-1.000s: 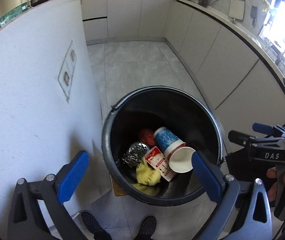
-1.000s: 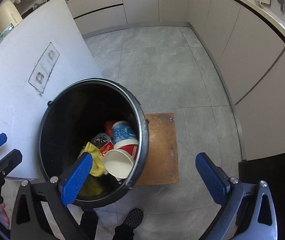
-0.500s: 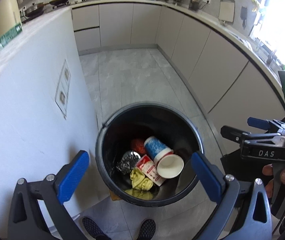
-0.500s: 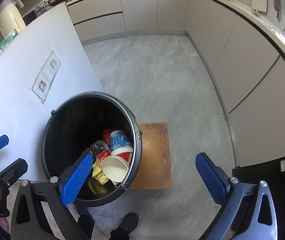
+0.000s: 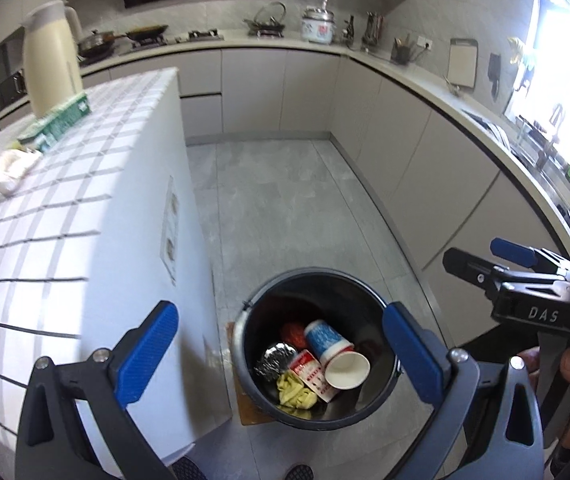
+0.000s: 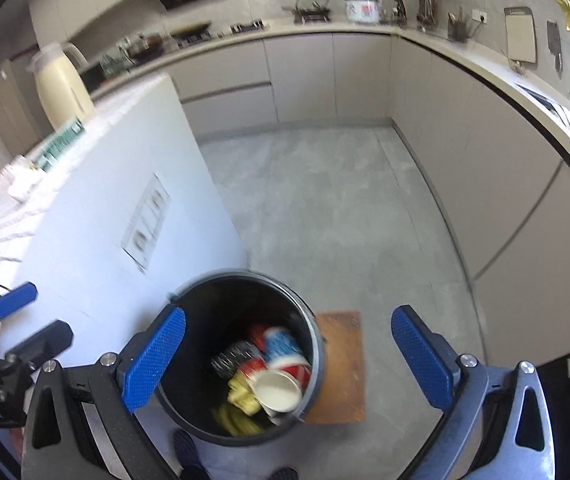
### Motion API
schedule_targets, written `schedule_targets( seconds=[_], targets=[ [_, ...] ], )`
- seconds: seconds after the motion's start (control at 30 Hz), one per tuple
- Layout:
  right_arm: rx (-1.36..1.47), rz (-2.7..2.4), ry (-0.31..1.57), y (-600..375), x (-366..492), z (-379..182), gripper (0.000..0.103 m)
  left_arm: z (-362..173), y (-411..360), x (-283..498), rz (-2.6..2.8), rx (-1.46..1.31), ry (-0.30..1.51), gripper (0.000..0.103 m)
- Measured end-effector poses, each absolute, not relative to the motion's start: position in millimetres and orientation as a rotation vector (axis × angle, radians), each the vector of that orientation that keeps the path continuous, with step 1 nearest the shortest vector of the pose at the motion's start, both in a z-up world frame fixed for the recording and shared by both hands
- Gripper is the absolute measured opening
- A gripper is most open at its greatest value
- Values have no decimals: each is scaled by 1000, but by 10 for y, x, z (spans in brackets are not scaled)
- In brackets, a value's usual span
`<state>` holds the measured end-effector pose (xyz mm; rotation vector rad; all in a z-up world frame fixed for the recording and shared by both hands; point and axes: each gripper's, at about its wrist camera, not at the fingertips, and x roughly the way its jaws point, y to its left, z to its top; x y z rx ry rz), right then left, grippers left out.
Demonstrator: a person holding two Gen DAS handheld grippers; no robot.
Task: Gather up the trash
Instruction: 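Move both tools back to the island toward the white tissue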
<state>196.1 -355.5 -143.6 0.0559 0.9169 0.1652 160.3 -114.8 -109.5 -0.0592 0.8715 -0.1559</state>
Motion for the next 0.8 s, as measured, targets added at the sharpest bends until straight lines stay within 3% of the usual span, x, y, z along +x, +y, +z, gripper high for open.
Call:
schedule_targets(
  seconds=[0.07,0.8],
  targets=[
    [16,176,846,-3435,1937,-1342,103,-1034,-1067,1574,-139,-64,855,103],
    [-55,353,807,-1525,2056,-853,103,-760,961,1141,119,-144,763,103]
  ],
)
